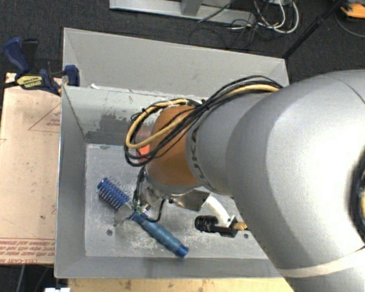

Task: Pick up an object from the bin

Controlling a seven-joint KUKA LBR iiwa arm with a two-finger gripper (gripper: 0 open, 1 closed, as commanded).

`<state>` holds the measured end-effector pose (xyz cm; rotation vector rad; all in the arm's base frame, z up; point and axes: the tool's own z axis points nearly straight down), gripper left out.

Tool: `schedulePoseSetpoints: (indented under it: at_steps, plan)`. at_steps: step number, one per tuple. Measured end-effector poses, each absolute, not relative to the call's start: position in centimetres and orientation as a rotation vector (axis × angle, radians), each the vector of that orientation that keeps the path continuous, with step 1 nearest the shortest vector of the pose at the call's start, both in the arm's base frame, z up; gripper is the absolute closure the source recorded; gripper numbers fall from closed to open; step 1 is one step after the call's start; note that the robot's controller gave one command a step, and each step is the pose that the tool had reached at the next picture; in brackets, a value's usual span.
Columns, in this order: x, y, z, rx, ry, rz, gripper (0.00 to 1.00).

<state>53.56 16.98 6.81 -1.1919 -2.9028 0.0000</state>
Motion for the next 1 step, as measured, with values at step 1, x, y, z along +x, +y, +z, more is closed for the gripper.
schedulePoseSetpoints:
  at_steps: [1]
  plan:
    - [53.54,17.01,6.78,-1.191,-2.902,0.000,1.00]
